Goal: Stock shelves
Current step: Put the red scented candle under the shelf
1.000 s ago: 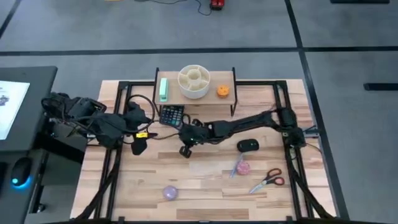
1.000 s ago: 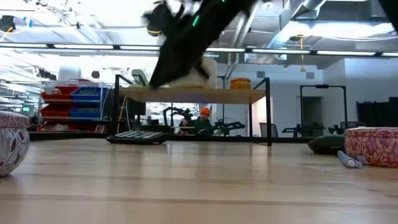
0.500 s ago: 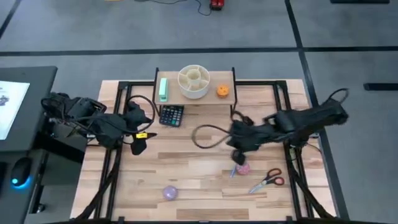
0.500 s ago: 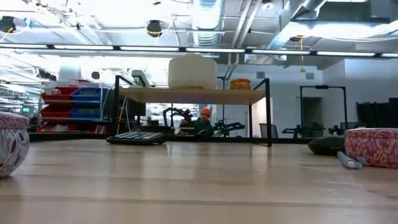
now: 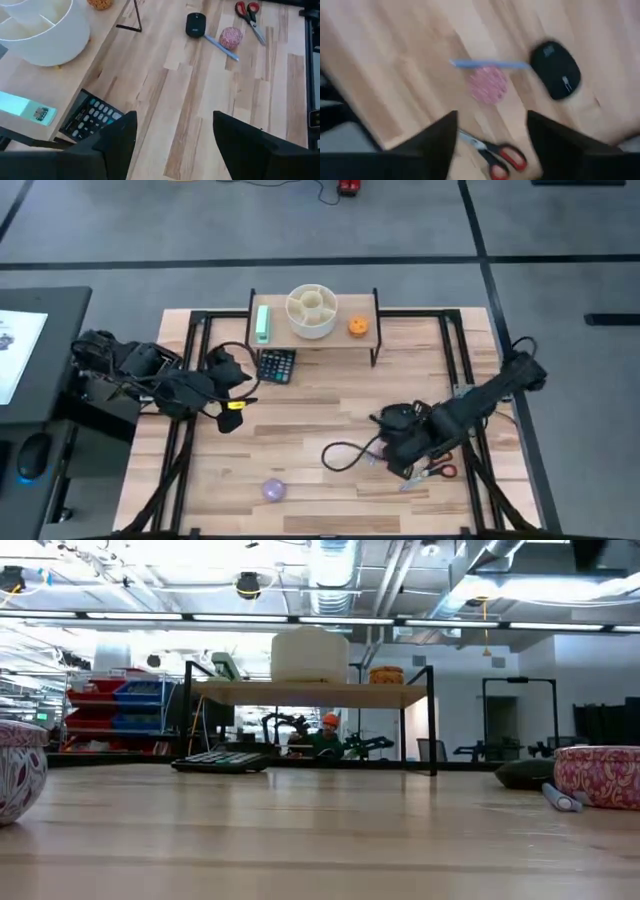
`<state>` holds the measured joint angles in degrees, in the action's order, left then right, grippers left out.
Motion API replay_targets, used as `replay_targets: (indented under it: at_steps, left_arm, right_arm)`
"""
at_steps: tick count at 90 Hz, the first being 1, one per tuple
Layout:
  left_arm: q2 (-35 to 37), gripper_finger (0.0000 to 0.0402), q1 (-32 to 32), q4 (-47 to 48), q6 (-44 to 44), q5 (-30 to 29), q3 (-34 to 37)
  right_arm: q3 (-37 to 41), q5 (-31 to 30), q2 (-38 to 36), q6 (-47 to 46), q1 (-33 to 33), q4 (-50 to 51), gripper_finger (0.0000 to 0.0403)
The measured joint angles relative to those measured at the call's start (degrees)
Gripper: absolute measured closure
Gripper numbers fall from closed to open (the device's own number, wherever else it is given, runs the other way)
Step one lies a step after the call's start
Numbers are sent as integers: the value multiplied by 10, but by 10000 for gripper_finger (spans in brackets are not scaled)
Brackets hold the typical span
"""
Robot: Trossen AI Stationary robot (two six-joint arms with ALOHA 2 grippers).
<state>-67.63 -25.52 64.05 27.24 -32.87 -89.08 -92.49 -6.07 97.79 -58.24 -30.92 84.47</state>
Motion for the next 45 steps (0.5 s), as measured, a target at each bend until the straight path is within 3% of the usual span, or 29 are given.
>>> replay_targets:
  at_steps: [13, 20, 45]
  left_arm:
    - [0, 164, 0, 2, 0, 5, 0]
    - [0, 164, 0, 12, 0, 6, 0]
    - [2, 164, 0, 30, 7, 18, 0]
  right_arm:
    - [0, 59, 61, 39, 7, -28, 42]
    - [1, 62, 84, 55, 7, -51, 14]
    - [149, 80, 62, 0, 14, -186, 16]
